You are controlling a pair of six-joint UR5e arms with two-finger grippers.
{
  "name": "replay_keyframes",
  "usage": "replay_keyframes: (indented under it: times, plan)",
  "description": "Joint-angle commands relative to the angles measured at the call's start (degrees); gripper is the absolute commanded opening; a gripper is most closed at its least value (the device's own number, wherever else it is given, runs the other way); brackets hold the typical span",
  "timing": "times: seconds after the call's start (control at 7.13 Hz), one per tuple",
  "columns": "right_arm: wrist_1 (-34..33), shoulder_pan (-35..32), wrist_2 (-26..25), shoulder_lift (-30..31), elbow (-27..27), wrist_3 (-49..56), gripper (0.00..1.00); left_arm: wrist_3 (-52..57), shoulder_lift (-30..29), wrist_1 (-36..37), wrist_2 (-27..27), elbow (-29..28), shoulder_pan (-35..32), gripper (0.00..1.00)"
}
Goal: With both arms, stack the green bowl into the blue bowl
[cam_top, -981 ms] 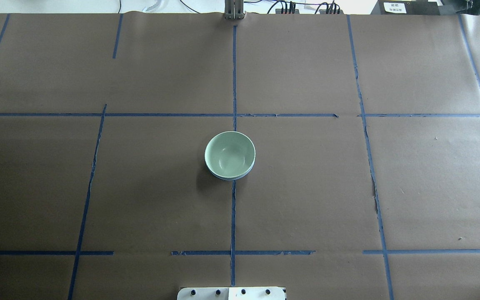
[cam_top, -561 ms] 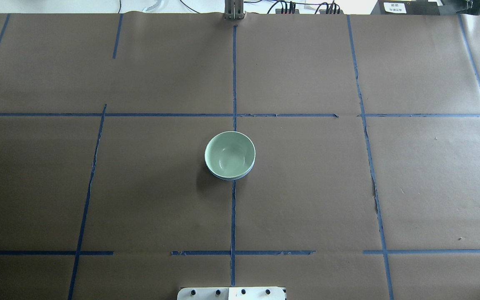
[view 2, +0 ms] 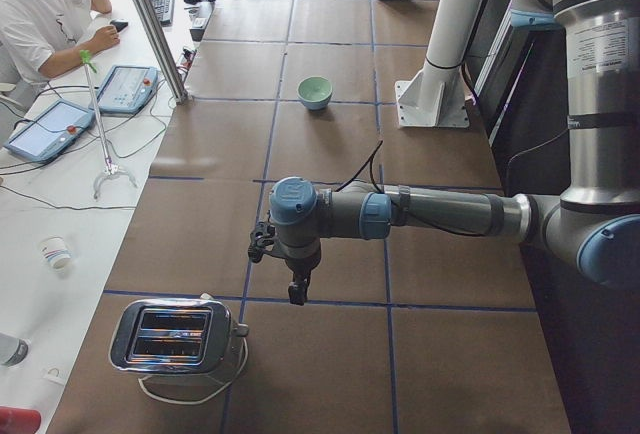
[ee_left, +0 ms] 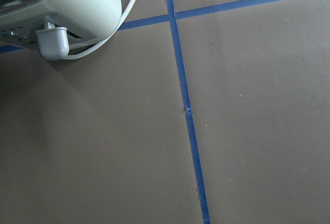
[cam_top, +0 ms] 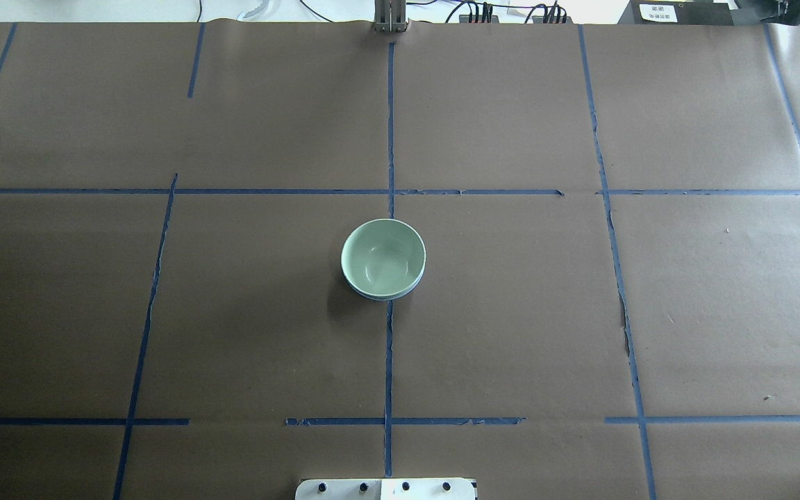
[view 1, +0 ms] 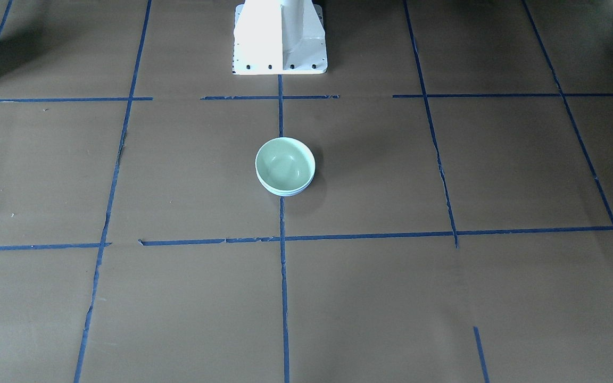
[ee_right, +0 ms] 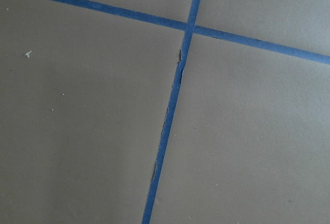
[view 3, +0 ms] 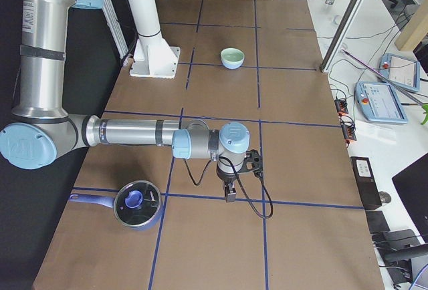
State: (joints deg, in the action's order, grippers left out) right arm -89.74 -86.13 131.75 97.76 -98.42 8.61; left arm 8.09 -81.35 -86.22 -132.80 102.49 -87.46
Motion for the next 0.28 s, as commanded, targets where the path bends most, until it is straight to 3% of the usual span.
replay_keyframes:
  times: [0.0, 0.14]
  plan:
    - [0.00, 0.00, 0.26, -0.03, -0.02, -0.09, 1.00, 0.00, -0.56, -0.09, 0.09, -0.01, 0.09, 1.00]
    - [0.00, 0.09, 0.44, -0.11, 0.24, -0.09, 1.00, 0.00, -0.48, 0.00, 0.00, -0.01, 0.09, 1.00]
